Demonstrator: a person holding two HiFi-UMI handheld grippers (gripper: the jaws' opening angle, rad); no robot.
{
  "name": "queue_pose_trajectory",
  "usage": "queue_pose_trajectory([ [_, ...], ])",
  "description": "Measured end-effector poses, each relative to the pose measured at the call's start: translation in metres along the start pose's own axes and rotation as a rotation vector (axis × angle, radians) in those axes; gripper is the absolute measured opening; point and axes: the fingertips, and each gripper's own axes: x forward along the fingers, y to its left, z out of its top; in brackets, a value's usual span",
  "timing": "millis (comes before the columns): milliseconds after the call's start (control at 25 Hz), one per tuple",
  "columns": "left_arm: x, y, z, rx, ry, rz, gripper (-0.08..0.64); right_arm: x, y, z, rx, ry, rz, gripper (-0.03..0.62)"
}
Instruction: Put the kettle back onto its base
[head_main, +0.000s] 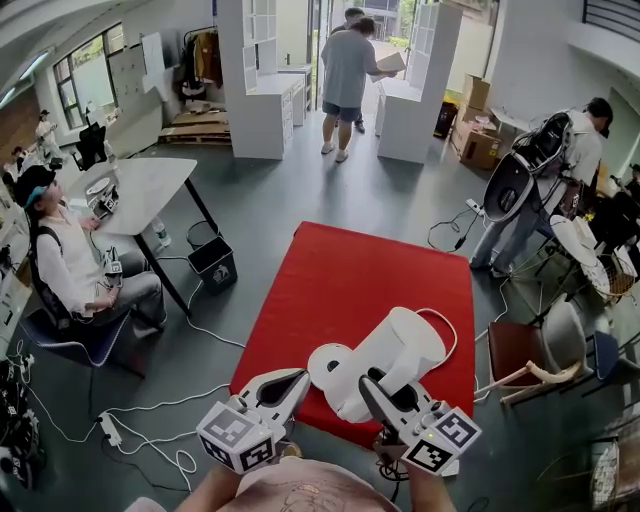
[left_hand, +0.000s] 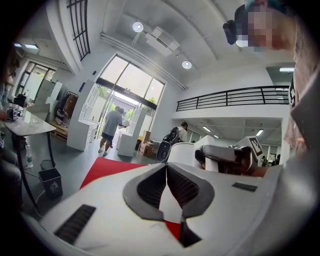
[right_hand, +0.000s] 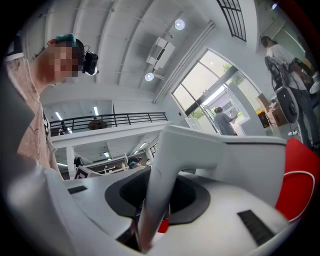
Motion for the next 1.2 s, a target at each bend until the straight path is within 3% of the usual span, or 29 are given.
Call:
queue_pose_trajectory([
  [520, -0.001, 0.021, -0.004, -0.009, 0.004, 0.038, -0.012, 0.063, -0.041, -0.015, 0.004, 0.034, 0.034, 0.121],
  [1200, 0.000, 0.044, -0.006, -0.015, 0.021, 0.100, -0.012, 0.090, -0.066, -0.047, 0.006, 0.094, 0.045, 0.121],
])
